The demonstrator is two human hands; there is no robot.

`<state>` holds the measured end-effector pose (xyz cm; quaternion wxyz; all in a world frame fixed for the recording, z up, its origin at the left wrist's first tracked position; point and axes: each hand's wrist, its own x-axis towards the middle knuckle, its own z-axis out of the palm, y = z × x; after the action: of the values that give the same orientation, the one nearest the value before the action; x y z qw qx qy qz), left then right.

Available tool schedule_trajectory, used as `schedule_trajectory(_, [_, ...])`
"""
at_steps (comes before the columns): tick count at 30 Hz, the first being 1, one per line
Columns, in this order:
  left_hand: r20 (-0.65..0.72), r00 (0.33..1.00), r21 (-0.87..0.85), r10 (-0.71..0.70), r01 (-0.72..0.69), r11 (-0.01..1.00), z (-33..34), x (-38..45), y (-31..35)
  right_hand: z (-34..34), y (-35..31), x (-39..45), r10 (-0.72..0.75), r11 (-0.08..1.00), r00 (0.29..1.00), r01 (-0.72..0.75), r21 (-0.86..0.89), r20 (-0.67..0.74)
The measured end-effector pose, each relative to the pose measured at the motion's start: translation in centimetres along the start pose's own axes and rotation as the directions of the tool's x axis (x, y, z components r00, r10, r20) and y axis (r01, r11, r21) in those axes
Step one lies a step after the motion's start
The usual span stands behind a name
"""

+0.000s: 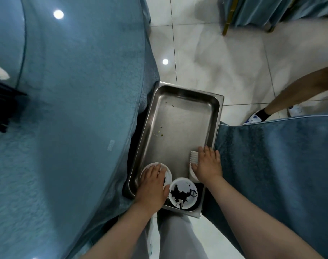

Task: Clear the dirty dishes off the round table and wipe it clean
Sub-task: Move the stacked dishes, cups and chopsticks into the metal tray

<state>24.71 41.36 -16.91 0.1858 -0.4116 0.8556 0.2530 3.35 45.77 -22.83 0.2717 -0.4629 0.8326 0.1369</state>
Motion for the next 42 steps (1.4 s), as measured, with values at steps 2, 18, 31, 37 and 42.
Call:
schedule_trajectory(2, [-0.043, 0.999, -0.04, 0.011, -0.013, 0.999, -1.7, -0.8, 0.6, -2.0, -0.1, -1.6, -0.005, 1.0, 0.999, 0.006, 0.019, -0.037])
schedule_trajectory(18, [-0.459, 0.888, -0.133, 0.018, -0.089, 0.987, -16.7, -9.3, -5.3, -18.0, -11.6, -13.8, -0.244, 0.926, 0.925, 0.312, 0.212, -0.292])
schedule_trajectory(31, [-0.456, 0.73, -0.358, -0.51, 0.374, 0.856, -18.9, -19.3, -25.3, -23.1, -34.1, -11.6, -0.615, 0.765, 0.718, 0.644, -0.025, -0.327])
schedule_trajectory(37, [-0.361, 0.697, -0.363, -0.619, 0.507, 0.782, -16.5, -22.4, -31.2, -24.6, -42.2, -9.3, -0.595, 0.804, 0.783, 0.579, -0.136, -0.182])
schedule_trajectory(42, [-0.363, 0.73, -0.278, -0.579, 0.509, 0.815, -15.0, -22.9, -32.4, -25.5, -46.5, -8.4, -0.496, 0.861, 0.86, 0.47, -0.194, -0.119])
